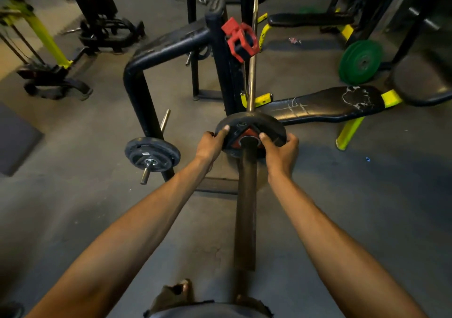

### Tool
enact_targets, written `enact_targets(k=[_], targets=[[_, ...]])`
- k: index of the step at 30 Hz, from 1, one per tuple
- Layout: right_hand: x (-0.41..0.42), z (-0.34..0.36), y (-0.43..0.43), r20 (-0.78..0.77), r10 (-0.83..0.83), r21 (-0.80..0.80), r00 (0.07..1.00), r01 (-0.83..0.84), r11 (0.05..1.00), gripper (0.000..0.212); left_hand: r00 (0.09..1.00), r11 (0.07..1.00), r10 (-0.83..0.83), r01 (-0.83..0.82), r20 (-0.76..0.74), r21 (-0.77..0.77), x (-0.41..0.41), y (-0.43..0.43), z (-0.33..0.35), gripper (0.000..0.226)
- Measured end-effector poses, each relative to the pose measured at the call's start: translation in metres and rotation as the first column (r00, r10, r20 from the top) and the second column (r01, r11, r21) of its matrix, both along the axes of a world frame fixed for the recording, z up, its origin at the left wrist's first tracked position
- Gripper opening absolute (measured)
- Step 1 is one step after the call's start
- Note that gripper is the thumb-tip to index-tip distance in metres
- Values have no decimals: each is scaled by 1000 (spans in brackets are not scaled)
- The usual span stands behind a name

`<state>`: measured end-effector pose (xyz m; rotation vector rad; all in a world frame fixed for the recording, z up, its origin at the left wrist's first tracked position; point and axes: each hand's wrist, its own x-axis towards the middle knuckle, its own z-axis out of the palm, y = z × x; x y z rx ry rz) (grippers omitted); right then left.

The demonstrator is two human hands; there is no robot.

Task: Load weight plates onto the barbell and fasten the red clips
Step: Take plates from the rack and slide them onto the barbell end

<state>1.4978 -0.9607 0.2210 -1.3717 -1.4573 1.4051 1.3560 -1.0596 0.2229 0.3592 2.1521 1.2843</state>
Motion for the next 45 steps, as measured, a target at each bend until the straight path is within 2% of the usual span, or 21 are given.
enact_targets(k=[2, 4, 7, 14, 17, 21, 25, 30, 35, 40, 45], targets=[[2, 1, -31, 53, 26, 235, 998, -37, 971, 54, 994, 999, -39, 36, -104, -28, -2, -23, -6, 62], [-6, 3, -62, 31, 134, 398, 990, -136, 907, 41, 983, 995, -100, 95, -155, -41, -6, -55, -13, 53], [-38, -5, -98, 175, 305, 486, 936, -352, 800, 43, 974, 985, -163, 152, -156, -78, -29, -107, -28, 39], [-161, -55, -162, 447, 561, 256, 696, -701, 666, 51, 969, 975, -176, 146, -175, -170, -142, -216, -64, 27], [-212, -84, -190, 534, 632, 104, 562, -785, 610, 47, 961, 948, -232, 190, -148, -254, -196, -251, -88, 28], [-263, -115, -220, 605, 679, -61, 416, -826, 560, 56, 952, 901, -302, 268, -51, -340, -254, -281, -119, 33], [-295, -137, -227, 628, 700, -150, 340, -830, 538, 62, 923, 847, -385, 349, -11, -402, -297, -283, -149, 44], [-354, -188, -202, 657, 719, -217, 227, -856, 469, 69, 903, 819, -427, 362, -51, -444, -359, -262, -208, 58], [-411, -250, -170, 714, 669, -152, 207, -887, 437, 81, 913, 858, -388, 308, -126, -410, -408, -233, -266, 72], [-446, -292, -154, 821, 559, -52, 117, -959, 278, 81, 945, 893, -284, 198, -164, -404, -431, -214, -305, 75], [-456, -312, -157, 912, 382, 68, 150, -974, 218, 75, 917, 868, -318, 180, -240, -464, -441, -220, -328, 81]])
